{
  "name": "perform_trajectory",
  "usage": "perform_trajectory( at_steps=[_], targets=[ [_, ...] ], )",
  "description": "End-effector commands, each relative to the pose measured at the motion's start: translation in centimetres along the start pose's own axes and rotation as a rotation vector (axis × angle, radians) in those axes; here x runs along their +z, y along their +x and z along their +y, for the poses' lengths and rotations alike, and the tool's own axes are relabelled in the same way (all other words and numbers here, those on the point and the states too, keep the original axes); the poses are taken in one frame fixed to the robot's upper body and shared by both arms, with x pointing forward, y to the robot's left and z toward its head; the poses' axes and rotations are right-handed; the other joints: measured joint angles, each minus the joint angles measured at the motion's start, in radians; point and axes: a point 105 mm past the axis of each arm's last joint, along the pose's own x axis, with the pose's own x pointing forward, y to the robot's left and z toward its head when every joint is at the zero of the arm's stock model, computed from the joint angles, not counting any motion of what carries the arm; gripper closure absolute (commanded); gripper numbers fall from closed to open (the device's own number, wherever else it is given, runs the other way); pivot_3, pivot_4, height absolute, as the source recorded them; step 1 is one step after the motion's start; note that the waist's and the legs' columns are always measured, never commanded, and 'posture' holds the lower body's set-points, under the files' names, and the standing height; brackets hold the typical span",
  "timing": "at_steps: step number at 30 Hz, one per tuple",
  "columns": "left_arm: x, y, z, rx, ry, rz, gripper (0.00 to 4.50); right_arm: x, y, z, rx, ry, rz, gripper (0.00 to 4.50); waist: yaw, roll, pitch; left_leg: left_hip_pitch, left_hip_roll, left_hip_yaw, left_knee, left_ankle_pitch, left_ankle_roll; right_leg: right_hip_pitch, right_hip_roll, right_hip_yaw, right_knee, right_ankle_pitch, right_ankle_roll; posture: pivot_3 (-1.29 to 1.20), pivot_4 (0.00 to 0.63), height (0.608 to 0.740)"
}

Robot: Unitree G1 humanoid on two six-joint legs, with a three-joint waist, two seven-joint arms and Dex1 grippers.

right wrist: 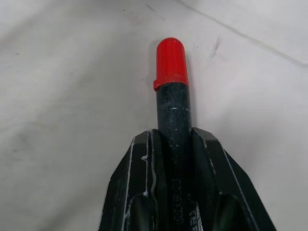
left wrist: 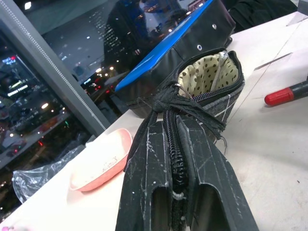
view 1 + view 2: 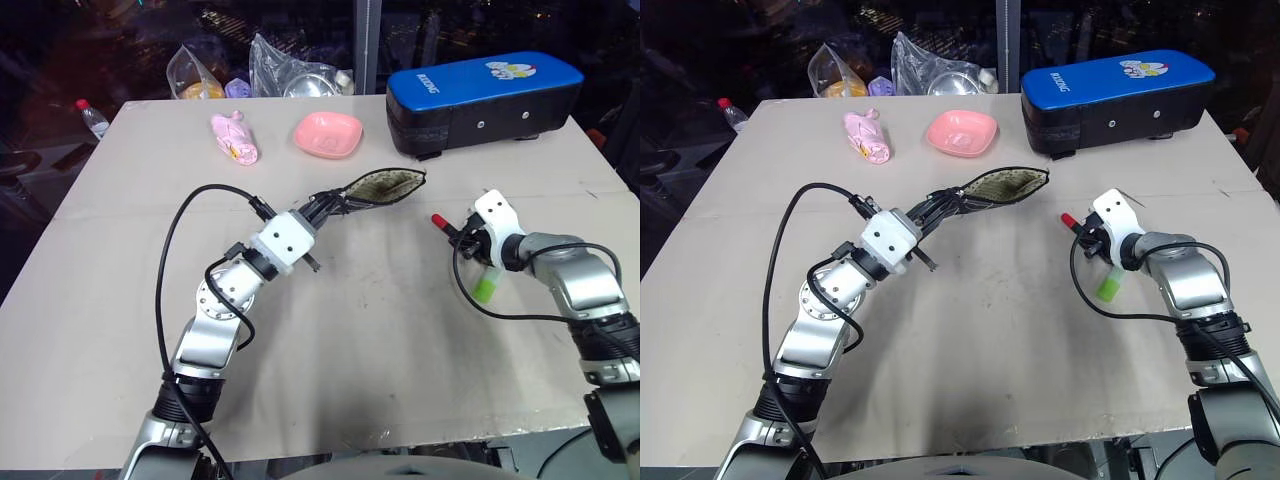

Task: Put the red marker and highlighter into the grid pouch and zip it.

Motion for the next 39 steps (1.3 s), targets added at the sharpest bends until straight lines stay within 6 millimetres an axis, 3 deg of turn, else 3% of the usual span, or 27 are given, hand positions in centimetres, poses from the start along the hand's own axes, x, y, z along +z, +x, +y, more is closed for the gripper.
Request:
perform_trajectory(
  at_steps=[1,6,8,11,15,21,27,30,33,37,39],
  targets=[
    [0.8,0.1,0.5,0.014,-0.003,-0.027,4.50,5.1,-2.8,0.4,0.081,-0.197,-0.162,4.27,0.001,0.001,0.001,0.000,0.000,0.000,0.000,0.000,0.000,0.000,0.000,0.000,0.000,0.000,0.000,0.00,0.150,0.740],
    [0.8,0.4,0.2,-0.018,0.019,-0.023,4.50,9.6,-7.0,1.9,0.171,-0.615,-0.177,4.27,0.003,0.003,0.003,-0.002,0.000,0.000,0.000,0.000,0.000,-0.003,0.000,0.000,0.000,0.000,0.000,0.00,0.150,0.740],
    [0.9,0.6,0.0,-0.029,0.021,-0.031,4.50,11.3,-7.7,2.4,0.166,-0.730,-0.175,4.27,0.002,0.002,0.003,-0.002,0.000,0.000,-0.001,0.000,0.000,-0.003,0.001,-0.001,0.000,0.000,0.000,0.00,0.150,0.740],
    [1.0,0.9,-0.4,-0.055,0.032,-0.044,4.50,12.6,-7.4,3.7,0.187,-0.884,-0.169,4.27,-0.001,0.002,0.003,-0.001,0.001,0.000,-0.001,0.000,0.000,-0.003,0.002,0.000,0.000,0.000,0.000,0.00,0.150,0.740],
    [1.4,1.3,-0.7,-0.076,0.043,-0.071,4.50,13.5,-5.2,4.5,0.164,-1.046,-0.137,4.27,-0.002,0.002,0.003,-0.001,0.001,0.001,-0.001,0.000,0.000,-0.003,0.001,0.000,0.000,0.000,0.000,0.00,0.150,0.740],
    [2.4,1.8,-1.1,-0.095,0.023,-0.119,4.50,12.3,-3.1,5.0,0.193,-1.164,-0.055,4.27,0.007,0.002,0.003,-0.005,0.000,0.001,0.002,0.000,0.000,-0.005,0.000,-0.001,0.000,0.002,-0.004,0.00,0.150,0.740],
    [3.2,1.8,-2.6,-0.164,-0.046,-0.161,4.50,13.8,-2.1,8.2,0.250,-1.203,-0.235,4.27,0.006,0.002,0.003,-0.013,0.000,0.001,0.006,0.003,-0.004,-0.012,0.001,-0.001,0.002,0.004,-0.002,0.00,0.150,0.740],
    [3.5,1.7,-2.9,-0.176,-0.108,-0.174,4.50,14.0,-1.8,8.3,0.236,-1.215,-0.281,4.27,0.006,0.002,0.003,-0.013,0.000,0.002,0.006,0.002,-0.004,-0.012,0.001,-0.001,0.002,0.004,-0.002,0.00,0.150,0.740],
    [3.9,1.8,-3.2,-0.200,-0.169,-0.196,4.50,15.0,-1.5,8.8,0.218,-1.152,-0.440,4.27,0.006,0.001,0.002,-0.013,0.000,0.002,0.006,0.002,-0.004,-0.011,0.001,-0.001,0.002,0.004,-0.002,0.00,0.150,0.740],
    [4.3,1.8,-3.2,-0.207,-0.238,-0.219,4.50,14.5,-0.9,8.6,0.225,-1.059,-0.536,4.27,0.007,0.001,0.002,-0.013,0.000,0.003,0.007,0.003,-0.004,-0.011,0.001,-0.001,0.002,0.004,-0.001,0.00,0.150,0.740],
    [4.2,1.8,-3.1,-0.202,-0.263,-0.214,4.50,13.3,-0.4,8.1,0.237,-1.038,-0.539,4.27,0.007,0.001,0.002,-0.013,0.000,0.003,0.007,0.003,-0.004,-0.011,0.001,-0.001,0.002,0.004,-0.001,0.00,0.150,0.740]
  ],
)
